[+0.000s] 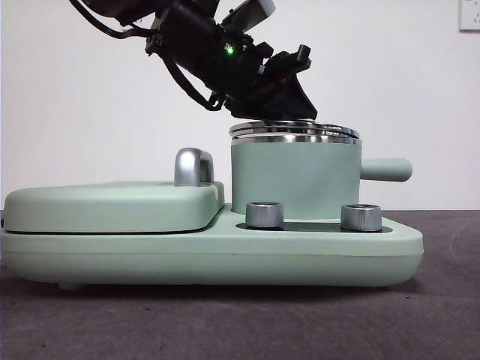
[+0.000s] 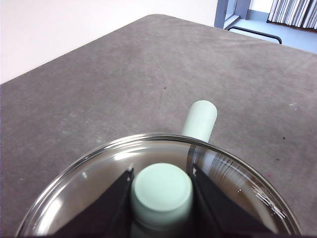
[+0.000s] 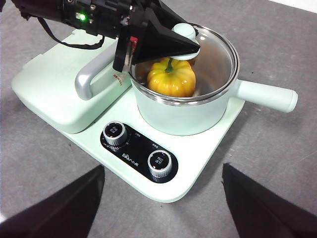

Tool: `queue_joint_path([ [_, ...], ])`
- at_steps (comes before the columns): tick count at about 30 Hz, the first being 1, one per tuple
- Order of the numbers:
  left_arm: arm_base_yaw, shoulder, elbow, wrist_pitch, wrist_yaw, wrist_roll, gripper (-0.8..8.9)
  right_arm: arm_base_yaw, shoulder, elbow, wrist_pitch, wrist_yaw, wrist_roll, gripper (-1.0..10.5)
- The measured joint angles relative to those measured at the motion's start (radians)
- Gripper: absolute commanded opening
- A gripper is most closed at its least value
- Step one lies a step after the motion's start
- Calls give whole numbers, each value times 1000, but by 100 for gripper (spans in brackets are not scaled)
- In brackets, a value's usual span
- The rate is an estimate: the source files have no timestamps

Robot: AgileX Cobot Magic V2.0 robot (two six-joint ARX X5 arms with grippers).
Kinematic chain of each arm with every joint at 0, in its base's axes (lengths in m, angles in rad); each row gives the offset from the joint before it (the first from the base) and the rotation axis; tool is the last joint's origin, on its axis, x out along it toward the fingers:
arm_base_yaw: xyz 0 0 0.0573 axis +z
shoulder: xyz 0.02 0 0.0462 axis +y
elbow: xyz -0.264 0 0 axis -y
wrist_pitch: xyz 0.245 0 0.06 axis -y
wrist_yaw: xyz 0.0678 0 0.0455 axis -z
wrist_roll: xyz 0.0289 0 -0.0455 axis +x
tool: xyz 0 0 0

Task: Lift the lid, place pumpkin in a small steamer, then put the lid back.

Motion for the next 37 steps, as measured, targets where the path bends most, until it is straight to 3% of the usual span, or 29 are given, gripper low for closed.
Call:
queue_joint_path([
  [37, -4, -3, 0, 2, -16, -5, 9, 0, 0, 0, 0, 0, 0, 368],
])
